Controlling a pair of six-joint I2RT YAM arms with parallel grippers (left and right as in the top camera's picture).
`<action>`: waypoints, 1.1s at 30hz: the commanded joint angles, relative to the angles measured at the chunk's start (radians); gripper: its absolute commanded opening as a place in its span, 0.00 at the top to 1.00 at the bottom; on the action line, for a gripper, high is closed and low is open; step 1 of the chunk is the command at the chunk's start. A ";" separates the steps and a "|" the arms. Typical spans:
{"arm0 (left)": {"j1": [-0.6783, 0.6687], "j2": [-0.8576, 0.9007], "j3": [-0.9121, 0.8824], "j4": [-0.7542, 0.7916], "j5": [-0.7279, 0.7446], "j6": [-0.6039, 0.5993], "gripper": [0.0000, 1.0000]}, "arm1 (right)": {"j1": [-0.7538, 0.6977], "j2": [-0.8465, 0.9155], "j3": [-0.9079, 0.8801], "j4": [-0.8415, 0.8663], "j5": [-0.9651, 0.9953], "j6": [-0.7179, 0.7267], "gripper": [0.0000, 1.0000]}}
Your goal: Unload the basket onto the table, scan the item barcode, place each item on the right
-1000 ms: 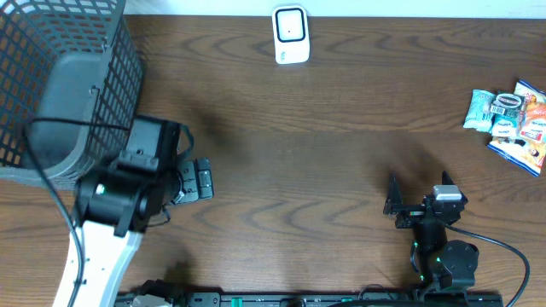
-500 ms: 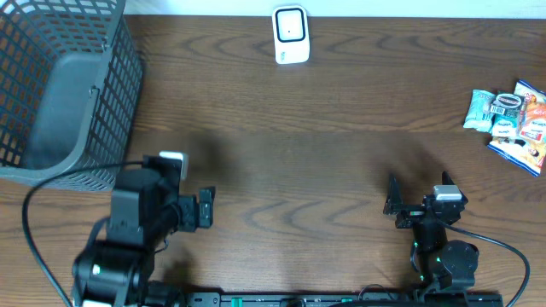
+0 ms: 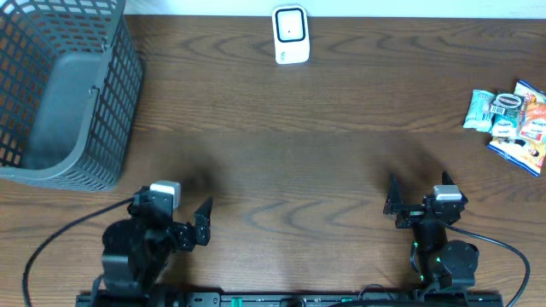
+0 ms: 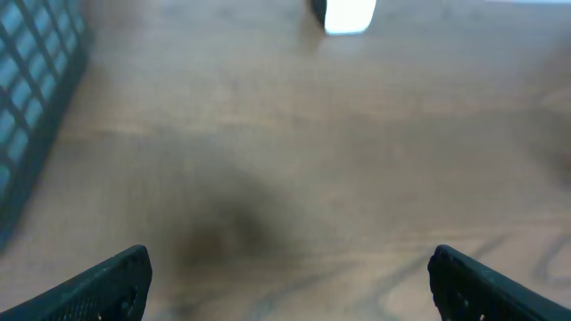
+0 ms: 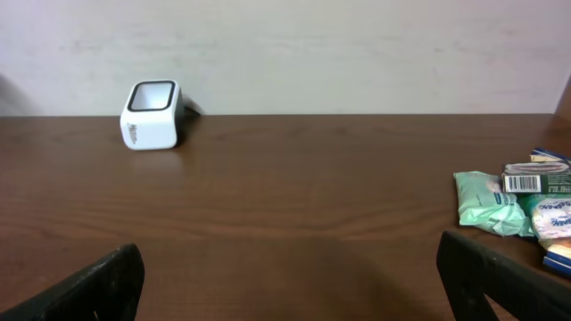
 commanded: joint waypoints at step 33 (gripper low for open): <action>0.038 -0.254 -0.250 0.532 -0.074 -0.205 0.02 | 0.001 -0.006 -0.002 -0.005 0.004 0.003 0.01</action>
